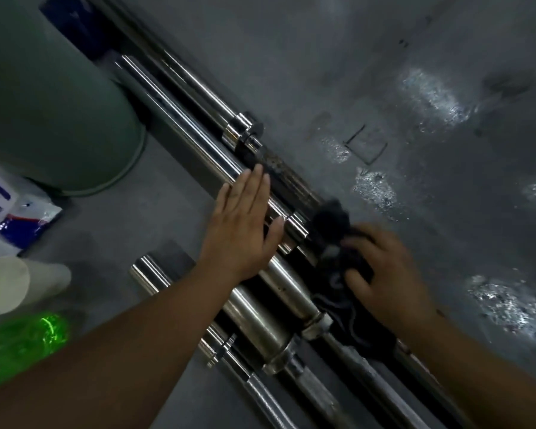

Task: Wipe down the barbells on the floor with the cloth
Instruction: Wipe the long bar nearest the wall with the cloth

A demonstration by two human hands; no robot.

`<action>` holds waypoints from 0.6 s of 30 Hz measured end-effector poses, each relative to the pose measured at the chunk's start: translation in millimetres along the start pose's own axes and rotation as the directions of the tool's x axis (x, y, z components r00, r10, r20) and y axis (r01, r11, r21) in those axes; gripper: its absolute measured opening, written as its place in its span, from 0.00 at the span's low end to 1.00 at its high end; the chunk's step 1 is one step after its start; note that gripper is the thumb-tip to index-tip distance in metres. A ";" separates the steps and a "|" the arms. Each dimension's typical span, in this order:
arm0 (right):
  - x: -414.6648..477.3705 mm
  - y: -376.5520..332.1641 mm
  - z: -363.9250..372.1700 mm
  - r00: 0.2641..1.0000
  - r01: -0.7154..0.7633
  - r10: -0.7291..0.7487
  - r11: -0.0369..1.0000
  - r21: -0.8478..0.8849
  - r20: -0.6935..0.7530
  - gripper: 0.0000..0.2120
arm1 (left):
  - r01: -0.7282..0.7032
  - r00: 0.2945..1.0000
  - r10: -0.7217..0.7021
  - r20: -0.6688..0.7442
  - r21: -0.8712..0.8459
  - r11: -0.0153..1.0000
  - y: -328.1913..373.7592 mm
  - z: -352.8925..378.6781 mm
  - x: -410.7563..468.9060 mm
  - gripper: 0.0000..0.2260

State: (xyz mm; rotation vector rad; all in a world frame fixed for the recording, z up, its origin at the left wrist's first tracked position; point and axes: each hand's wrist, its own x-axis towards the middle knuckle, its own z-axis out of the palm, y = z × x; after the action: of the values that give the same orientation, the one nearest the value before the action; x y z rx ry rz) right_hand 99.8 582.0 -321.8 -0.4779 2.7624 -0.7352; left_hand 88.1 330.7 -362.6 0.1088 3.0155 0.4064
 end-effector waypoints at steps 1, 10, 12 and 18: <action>-8.0 2.0 -2.1 1.000 -0.013 0.013 1.000 0.008 -0.011 0.21 | 0.003 1.000 -0.003 0.004 -0.004 1.000 -0.7 -0.4 -0.1 0.32; 182.7 -75.3 47.0 0.997 0.001 0.016 0.976 0.218 -0.077 0.26 | -0.035 0.997 0.035 -0.064 0.000 0.999 -2.2 4.4 3.4 0.29; 136.2 -47.9 34.5 0.995 -0.017 0.033 0.985 0.171 -0.090 0.24 | -0.021 0.998 0.020 -0.067 -0.009 1.000 -3.1 3.4 1.8 0.30; -61.4 33.4 -18.0 0.982 -0.160 0.165 0.985 0.062 -0.094 0.21 | -0.009 1.000 0.009 -0.011 0.018 1.000 0.1 2.6 1.7 0.32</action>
State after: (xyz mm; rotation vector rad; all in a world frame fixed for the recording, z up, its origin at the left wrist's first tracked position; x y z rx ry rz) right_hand 142.1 640.0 -314.9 -0.2069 2.8216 -0.8122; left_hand 86.7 331.6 -365.1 0.1214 3.0313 0.3814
